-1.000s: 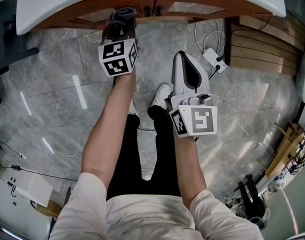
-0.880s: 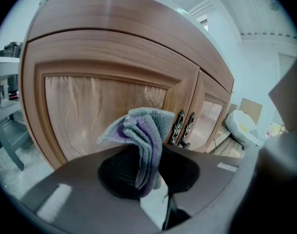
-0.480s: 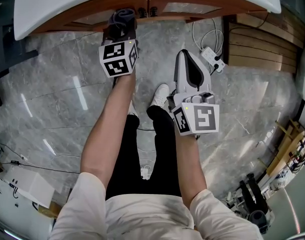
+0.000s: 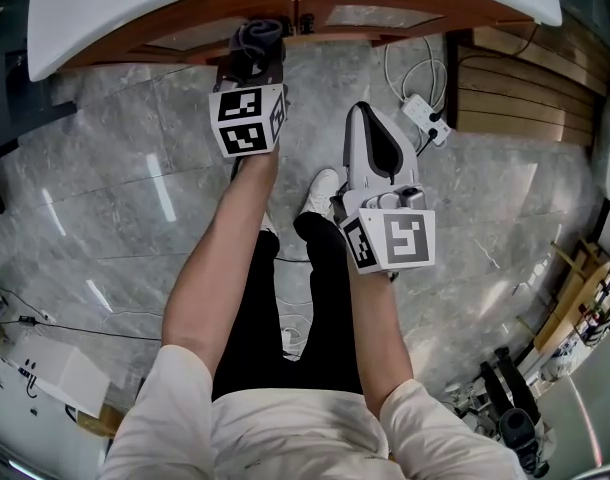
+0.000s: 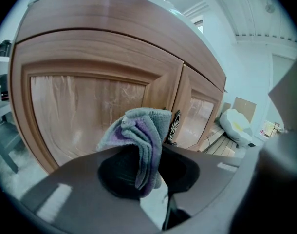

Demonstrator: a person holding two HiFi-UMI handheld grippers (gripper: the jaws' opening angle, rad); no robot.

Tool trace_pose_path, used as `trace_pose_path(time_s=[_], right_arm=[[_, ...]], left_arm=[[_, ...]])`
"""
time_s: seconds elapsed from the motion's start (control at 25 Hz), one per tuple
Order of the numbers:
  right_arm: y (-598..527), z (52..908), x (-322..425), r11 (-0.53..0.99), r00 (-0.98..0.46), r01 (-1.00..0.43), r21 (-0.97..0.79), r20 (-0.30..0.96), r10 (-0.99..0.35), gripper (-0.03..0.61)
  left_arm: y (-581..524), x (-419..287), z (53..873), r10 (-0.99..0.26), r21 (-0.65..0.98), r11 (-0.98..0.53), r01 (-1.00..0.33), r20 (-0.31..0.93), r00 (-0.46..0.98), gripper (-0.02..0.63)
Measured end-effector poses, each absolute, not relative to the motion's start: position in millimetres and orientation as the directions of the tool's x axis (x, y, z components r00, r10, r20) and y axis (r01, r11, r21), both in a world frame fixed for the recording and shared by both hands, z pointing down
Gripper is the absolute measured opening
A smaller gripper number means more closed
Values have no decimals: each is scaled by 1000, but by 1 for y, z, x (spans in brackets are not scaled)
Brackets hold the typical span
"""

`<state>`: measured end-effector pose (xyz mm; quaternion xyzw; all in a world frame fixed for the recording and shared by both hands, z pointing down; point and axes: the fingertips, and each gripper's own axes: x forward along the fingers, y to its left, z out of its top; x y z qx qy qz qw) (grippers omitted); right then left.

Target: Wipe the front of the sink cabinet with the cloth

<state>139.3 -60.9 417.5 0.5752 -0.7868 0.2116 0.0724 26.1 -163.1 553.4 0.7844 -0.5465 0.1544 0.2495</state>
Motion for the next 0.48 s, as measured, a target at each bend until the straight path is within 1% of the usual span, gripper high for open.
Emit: trace_pose_path(time_s=[0.48], right_arm=[[-63,421,147,233,-304,-946,-226,366,-879,-3]], left_arm=[[-163,28,557,-783,206,-302,-931,504,366,81]])
